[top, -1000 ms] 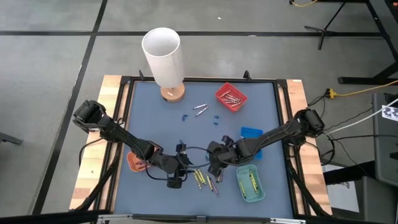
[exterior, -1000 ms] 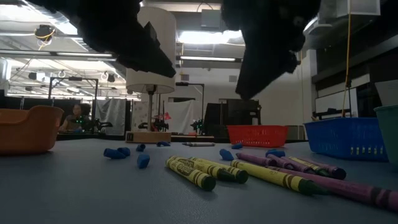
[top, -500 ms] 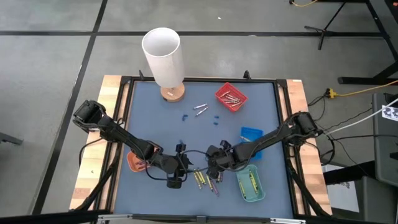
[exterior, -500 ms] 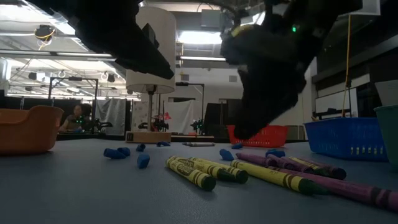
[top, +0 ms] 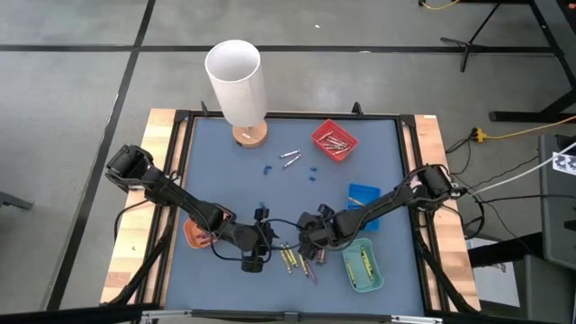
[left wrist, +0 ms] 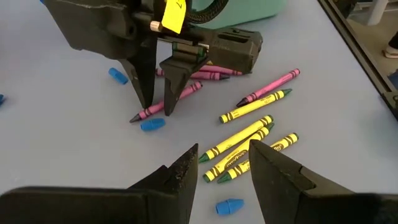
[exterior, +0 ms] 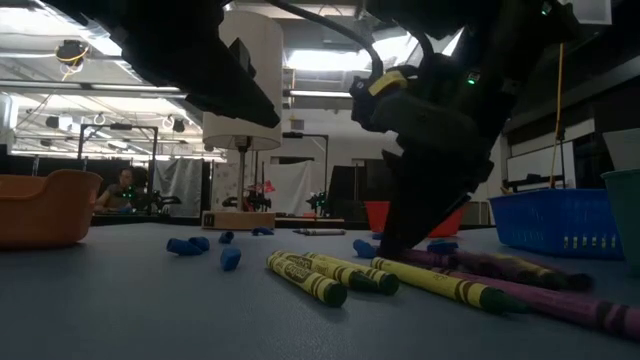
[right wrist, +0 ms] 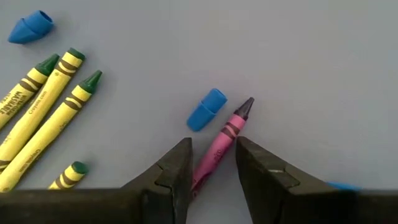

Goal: Sort crayons
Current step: Put the violet crayon into the orange bin

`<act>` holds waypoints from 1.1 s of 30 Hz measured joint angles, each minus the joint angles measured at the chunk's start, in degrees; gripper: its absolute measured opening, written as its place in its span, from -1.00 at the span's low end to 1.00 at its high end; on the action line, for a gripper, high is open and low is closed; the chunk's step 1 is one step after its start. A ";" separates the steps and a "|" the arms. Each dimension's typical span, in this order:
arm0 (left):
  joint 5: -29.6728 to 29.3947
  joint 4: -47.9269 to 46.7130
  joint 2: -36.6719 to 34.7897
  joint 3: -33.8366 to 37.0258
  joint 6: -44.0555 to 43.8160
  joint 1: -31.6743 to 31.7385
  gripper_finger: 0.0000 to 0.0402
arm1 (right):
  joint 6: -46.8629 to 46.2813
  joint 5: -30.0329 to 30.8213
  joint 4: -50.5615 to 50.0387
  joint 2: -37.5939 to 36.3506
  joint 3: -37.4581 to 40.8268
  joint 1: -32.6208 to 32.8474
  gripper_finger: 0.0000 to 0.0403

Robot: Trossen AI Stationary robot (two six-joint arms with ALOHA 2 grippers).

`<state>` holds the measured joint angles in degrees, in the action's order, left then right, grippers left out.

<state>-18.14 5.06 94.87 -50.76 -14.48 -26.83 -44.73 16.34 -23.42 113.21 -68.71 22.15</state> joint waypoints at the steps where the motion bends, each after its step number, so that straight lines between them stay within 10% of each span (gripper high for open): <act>1: 0.04 0.00 0.00 0.00 0.00 -0.02 -0.37 | 0.00 0.00 0.00 0.00 0.00 0.00 -0.38; 15: 3.93 -0.03 -0.06 0.00 -0.11 -1.08 -0.37 | 0.41 1.28 -0.07 0.09 0.01 -0.04 -0.94; 33: 3.48 -14.59 -9.30 0.02 -8.45 -7.83 -0.37 | 13.81 1.09 -1.05 0.02 -7.94 -0.61 -0.96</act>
<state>-14.66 -9.53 85.57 -50.74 -22.93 -34.66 -30.92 17.43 -24.47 113.23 -76.64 21.54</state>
